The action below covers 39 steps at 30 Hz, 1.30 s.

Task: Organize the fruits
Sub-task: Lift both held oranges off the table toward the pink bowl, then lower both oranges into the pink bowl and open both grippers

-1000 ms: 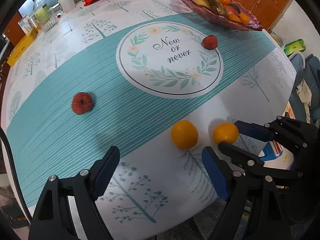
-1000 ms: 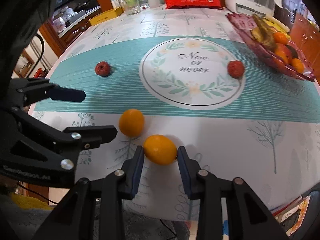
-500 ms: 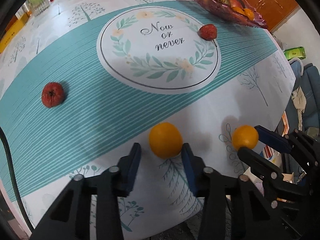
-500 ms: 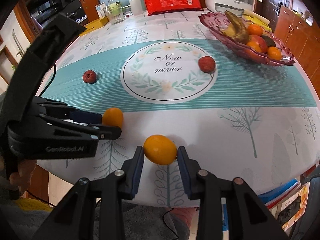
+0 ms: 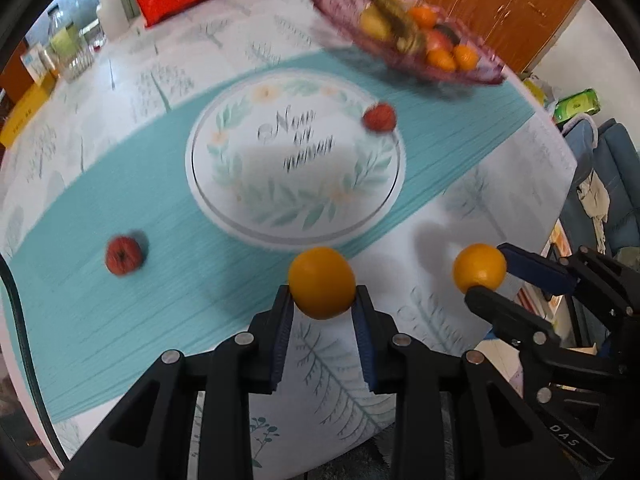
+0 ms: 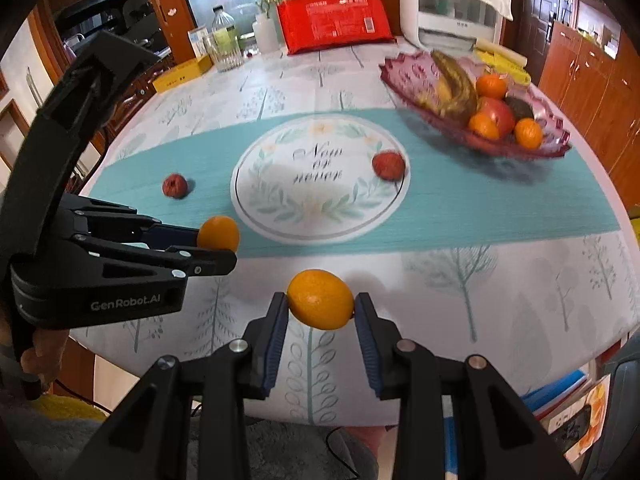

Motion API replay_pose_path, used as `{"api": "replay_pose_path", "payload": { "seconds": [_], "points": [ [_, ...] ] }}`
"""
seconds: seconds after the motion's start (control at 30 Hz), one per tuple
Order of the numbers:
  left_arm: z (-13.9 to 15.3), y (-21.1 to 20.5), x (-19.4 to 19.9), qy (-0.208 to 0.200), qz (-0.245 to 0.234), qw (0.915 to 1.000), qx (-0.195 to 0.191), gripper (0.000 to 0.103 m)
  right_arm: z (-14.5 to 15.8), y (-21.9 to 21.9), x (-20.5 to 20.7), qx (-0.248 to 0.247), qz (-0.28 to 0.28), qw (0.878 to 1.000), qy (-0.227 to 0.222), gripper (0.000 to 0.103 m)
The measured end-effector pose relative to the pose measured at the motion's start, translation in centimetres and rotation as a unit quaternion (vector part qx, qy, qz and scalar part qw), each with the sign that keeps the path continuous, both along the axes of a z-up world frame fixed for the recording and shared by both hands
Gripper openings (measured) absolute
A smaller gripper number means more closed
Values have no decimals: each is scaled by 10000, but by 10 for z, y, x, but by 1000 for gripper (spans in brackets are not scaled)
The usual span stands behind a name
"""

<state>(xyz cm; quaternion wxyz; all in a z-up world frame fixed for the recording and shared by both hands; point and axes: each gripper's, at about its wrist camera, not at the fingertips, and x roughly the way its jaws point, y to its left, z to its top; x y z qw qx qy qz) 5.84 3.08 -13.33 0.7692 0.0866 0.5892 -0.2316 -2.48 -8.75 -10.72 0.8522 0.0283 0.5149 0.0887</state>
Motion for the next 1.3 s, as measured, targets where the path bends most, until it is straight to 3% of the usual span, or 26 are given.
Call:
{"api": "replay_pose_path", "payload": {
  "seconds": [0.4, 0.77, 1.0, 1.3],
  "points": [
    [86, -46, 39, -723, 111, 9964, -428, 28, 56, -47, 31, -78, 119, 9973, -718, 35],
    [126, -133, 84, -1198, 103, 9917, -455, 28, 92, -125, 84, -112, 113, 9923, -1225, 35],
    [127, -165, 116, -1368, 357, 9893, -365, 28, 94, -180, 137, -87, -90, 9918, -1275, 35],
    [87, -197, 141, -1010, 453, 9939, -23, 28, 67, -224, 180, -23, -300, 9946, -989, 35]
  ]
}}
